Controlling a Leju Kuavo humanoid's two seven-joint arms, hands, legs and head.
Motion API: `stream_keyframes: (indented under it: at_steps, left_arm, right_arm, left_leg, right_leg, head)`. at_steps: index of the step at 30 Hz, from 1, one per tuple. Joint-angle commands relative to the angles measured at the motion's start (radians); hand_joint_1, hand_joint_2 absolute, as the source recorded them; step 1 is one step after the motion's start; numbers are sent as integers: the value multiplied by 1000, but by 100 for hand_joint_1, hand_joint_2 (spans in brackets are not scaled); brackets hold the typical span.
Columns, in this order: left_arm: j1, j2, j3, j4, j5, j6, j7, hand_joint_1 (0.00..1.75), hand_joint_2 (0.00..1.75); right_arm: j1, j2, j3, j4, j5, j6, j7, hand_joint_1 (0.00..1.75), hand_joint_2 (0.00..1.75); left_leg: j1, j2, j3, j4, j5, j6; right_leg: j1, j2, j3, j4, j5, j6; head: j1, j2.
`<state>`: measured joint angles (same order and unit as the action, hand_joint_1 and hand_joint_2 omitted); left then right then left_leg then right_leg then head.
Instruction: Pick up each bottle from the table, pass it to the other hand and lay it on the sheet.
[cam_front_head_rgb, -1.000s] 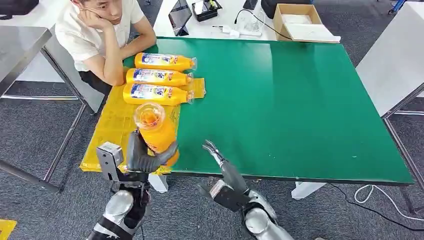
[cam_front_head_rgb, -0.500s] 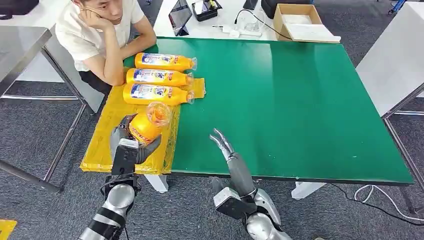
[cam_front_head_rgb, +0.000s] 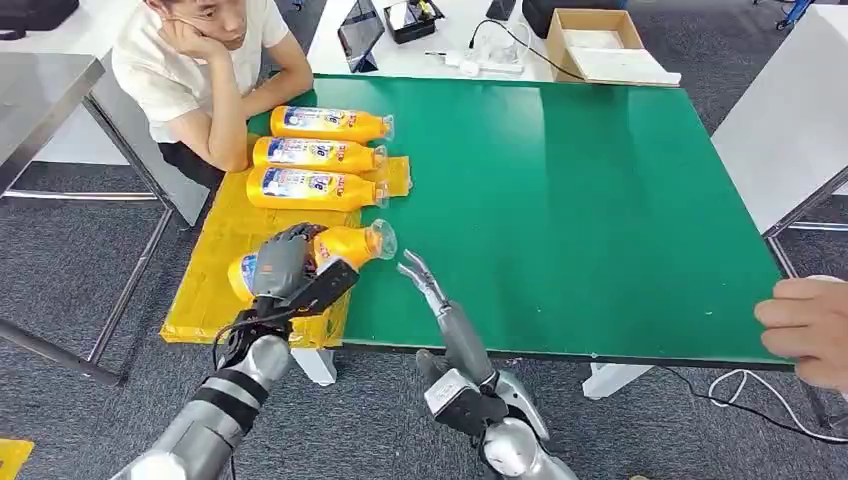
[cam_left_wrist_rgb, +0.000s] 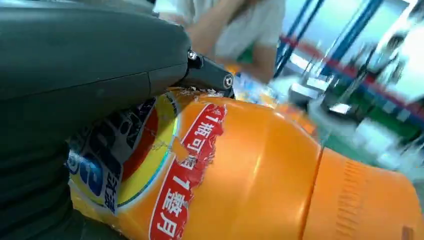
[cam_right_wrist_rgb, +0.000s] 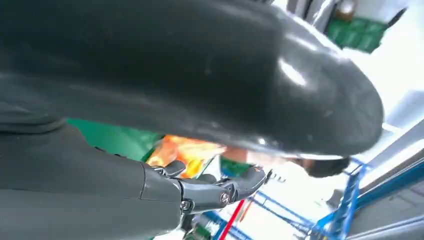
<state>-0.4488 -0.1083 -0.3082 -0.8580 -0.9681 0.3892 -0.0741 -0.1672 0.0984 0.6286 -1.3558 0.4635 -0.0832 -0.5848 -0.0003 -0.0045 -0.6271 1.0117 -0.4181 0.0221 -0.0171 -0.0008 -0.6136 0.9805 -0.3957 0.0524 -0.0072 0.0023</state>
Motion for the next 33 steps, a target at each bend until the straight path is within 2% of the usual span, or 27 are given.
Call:
stream_keyframes:
  at_steps: [1,5,7,10,14,15,17,19,20,21,24,27,29,33]
  left_arm:
    - [-221,11,-66,439,-74,-64,98,175,175]
    - [-264,5,-76,541,-113,-153,164,175,175]
    - [-263,0,-65,552,-103,-171,165,175,175]
    - [-260,-2,-59,553,-98,-174,162,175,175]
    - [-258,-2,-59,555,-98,-176,162,175,175]
    - [-258,-4,-52,555,-91,-191,157,175,175]
    - [-257,-5,-51,560,-90,-219,151,150,175]
    - [-257,-6,-51,563,-94,-228,158,58,175]
    - [-255,-8,-40,562,-83,-236,153,17,175]
    - [-254,-11,-18,562,-60,-247,143,0,175]
    - [-251,-15,41,557,4,-272,101,0,175]
    - [-242,-25,134,541,118,-317,6,0,175]
    - [-227,-39,229,512,258,-408,-120,0,175]
    - [-196,-58,298,442,416,-491,-253,0,175]
  right_arm:
    - [-70,17,55,118,-12,19,-3,0,0]
    - [-87,25,57,150,-19,19,-5,0,0]
    - [-88,25,58,156,-21,21,-6,0,0]
    - [-88,25,59,160,-22,22,-6,0,0]
    - [-87,24,59,160,-22,22,-6,0,0]
    - [-88,24,59,164,-24,22,-7,0,0]
    - [-93,26,59,176,-28,24,-8,0,0]
    - [-96,28,59,187,-31,24,-10,0,0]
    - [-98,29,59,190,-32,24,-12,0,0]
    - [-100,30,60,195,-34,24,-14,0,0]
    - [-104,34,64,206,-37,23,-21,0,0]
    - [-107,35,69,216,-40,17,-30,0,0]
    - [-105,33,74,228,-48,6,-43,0,0]
    - [-104,28,78,242,-58,-13,-55,0,0]
  left_leg:
    - [1,1,3,-1,-1,-1]
    - [1,0,7,0,-3,-2]
    - [1,2,7,-1,-2,-1]
    - [2,4,14,-1,-5,-3]
    - [1,2,7,-1,-2,-2]
    - [1,3,9,-1,-3,-2]
    - [0,2,8,-1,-2,-1]
    - [1,3,11,-2,-3,-2]
    - [0,3,9,-2,-2,-1]
    - [0,3,10,-2,-2,-2]
    - [1,4,11,-1,-3,-2]
    - [1,2,11,-2,-3,-2]
    - [1,3,11,-2,-3,-2]
    - [0,1,9,-2,-1,-1]
  right_leg:
    - [1,0,3,-1,-1,-1]
    - [2,0,8,-1,-3,-3]
    - [1,2,6,-1,-1,-2]
    - [2,3,13,-1,-3,-5]
    - [1,2,6,-1,-1,-2]
    - [1,2,8,-1,-2,-3]
    - [0,2,6,1,-1,-2]
    - [1,3,8,0,-1,-3]
    - [0,3,6,0,-1,-2]
    - [1,3,8,0,-1,-2]
    - [1,4,8,0,-1,-3]
    - [1,2,10,0,-2,-3]
    - [1,3,10,0,-2,-3]
    - [0,1,8,0,-1,-2]
  head:
    - [0,0]
    - [0,0]
    - [0,0]
    - [0,0]
    - [0,0]
    - [0,0]
    - [0,0]
    - [0,0]
    - [0,0]
    - [0,0]
    - [0,0]
    - [0,0]
    - [0,0]
    - [0,0]
